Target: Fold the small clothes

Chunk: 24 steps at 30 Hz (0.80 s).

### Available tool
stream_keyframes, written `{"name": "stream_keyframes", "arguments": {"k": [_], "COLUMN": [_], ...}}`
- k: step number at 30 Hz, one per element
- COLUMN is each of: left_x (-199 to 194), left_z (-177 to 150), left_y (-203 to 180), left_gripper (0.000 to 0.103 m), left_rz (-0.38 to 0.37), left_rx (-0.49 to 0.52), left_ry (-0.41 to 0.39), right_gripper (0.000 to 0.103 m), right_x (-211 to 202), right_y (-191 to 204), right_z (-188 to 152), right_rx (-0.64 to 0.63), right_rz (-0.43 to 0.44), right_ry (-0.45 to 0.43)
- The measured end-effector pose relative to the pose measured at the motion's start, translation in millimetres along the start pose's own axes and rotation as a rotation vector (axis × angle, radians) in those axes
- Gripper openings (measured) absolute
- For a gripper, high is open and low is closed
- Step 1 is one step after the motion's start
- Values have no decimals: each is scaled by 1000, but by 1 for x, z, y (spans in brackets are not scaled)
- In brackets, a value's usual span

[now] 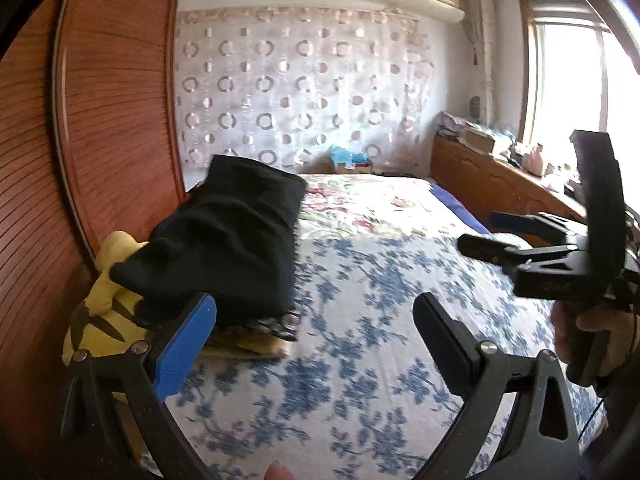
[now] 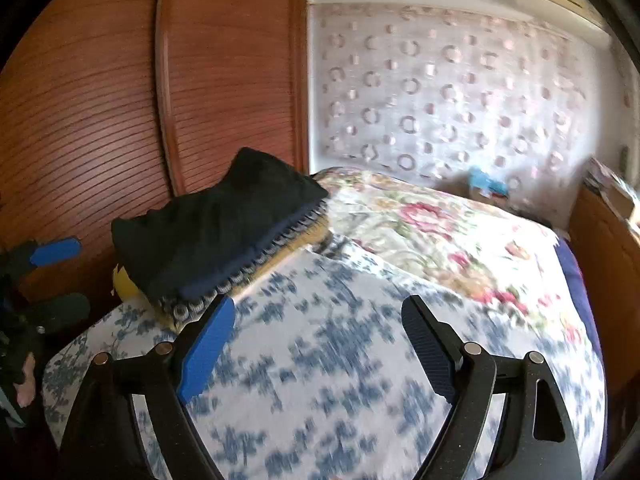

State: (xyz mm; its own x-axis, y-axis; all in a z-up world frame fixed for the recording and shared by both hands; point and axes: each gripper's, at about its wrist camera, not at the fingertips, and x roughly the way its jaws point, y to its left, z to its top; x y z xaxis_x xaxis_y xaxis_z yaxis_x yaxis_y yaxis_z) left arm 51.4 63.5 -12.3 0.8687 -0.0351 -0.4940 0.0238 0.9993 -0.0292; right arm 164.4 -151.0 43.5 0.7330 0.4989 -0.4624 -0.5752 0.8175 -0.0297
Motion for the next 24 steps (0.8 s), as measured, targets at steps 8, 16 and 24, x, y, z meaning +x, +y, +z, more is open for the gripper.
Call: {"name": "stream_keyframes", "arguments": {"k": [8,16,24], "left_x": [-9,-33,-58], "left_z": [-5,2,21], "left_y": [-41,-74,-82], "left_gripper": [99,99,99], "left_rz": [-54,-86,-53], "left_rx": [24,32,25], "left_ry": [7,-38,-93], "right_gripper": [87,87,87], "right_x": [-74,-146,-202], "right_y": [1,18,46], "right_z": [-42,-64,-72], "right_rx": [105,187,208], "right_rz": [-114,-198,-269], "right_ry": [-32,-81,-167]}}
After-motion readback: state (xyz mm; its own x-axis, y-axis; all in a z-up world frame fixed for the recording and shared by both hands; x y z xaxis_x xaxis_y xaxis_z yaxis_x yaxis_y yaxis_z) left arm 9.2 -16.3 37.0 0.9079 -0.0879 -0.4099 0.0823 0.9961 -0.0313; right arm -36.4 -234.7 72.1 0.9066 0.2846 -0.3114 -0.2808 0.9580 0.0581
